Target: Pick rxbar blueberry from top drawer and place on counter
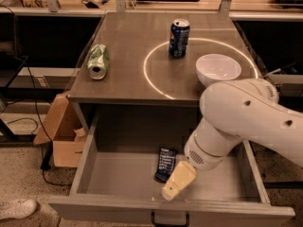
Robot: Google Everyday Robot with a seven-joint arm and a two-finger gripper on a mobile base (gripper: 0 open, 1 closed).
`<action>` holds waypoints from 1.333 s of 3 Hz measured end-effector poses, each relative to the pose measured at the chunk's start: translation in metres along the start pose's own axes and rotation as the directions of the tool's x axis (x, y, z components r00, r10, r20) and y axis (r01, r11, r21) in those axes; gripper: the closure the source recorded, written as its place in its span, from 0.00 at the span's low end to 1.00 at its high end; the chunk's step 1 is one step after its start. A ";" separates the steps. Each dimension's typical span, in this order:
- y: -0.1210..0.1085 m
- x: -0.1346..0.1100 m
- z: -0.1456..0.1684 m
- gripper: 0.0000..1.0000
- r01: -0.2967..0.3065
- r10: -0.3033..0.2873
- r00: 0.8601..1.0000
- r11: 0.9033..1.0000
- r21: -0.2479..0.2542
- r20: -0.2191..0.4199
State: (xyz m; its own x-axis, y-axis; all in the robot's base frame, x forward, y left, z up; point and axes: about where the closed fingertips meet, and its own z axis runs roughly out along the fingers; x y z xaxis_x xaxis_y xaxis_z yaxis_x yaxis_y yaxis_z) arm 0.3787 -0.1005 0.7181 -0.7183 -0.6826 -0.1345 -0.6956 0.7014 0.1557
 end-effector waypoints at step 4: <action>0.006 -0.035 0.031 0.00 -0.160 0.161 0.986 0.986 -0.045 0.042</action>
Offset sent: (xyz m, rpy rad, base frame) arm 0.0291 0.0397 -0.0231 0.0805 0.0380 -0.1654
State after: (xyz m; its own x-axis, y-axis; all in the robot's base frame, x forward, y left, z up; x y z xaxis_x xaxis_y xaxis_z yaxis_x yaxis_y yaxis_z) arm 0.3991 -0.0659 0.6935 -0.8211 -0.5510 -0.1488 -0.5708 0.7913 0.2193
